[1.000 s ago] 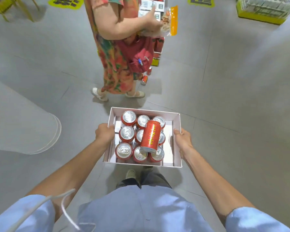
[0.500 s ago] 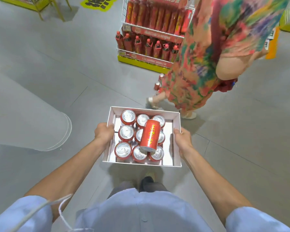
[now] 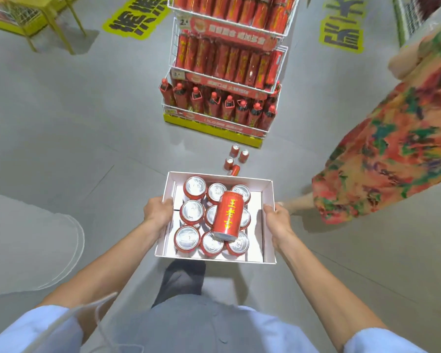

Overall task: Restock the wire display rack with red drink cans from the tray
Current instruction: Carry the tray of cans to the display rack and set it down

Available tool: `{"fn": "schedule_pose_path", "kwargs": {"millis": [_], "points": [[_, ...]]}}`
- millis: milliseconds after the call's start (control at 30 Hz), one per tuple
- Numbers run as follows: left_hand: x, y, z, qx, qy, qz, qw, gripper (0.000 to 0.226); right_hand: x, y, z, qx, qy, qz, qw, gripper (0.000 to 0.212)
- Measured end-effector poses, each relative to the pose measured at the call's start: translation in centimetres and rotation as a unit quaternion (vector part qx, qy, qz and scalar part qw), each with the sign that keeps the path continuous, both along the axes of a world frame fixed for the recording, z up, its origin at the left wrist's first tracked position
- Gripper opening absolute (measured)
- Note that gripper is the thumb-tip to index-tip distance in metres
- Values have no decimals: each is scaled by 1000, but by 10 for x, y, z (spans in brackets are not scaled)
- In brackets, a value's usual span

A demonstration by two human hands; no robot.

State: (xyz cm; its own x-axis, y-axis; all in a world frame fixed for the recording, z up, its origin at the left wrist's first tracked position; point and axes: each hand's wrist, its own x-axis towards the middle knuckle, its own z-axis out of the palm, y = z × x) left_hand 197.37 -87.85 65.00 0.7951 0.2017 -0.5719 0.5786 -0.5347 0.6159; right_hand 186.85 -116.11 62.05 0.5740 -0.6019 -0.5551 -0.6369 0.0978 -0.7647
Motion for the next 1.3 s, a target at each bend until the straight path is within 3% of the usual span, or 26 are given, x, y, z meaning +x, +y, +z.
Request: {"fn": "schedule_pose_path", "kwargs": {"millis": [467,600,867,1100,1300], "points": [[316,-32,11,49,-30,-78,995,33,290,-24,-2,24,12,-40,999,21],[394,-45,1,42,-21,-58,997,48,374,-37,-15,36,18,-31,999,19],[525,-72,-48,53,10,-55,997,38,504,-63,-67,36,53,-13,998,23],[619,-92,-137,51,21,-93,994,41,575,-70,-152,16,84,-40,996,39],[671,-100,-276,44,9,-92,995,41,627,-73,-276,-3,79,-44,996,34]]}}
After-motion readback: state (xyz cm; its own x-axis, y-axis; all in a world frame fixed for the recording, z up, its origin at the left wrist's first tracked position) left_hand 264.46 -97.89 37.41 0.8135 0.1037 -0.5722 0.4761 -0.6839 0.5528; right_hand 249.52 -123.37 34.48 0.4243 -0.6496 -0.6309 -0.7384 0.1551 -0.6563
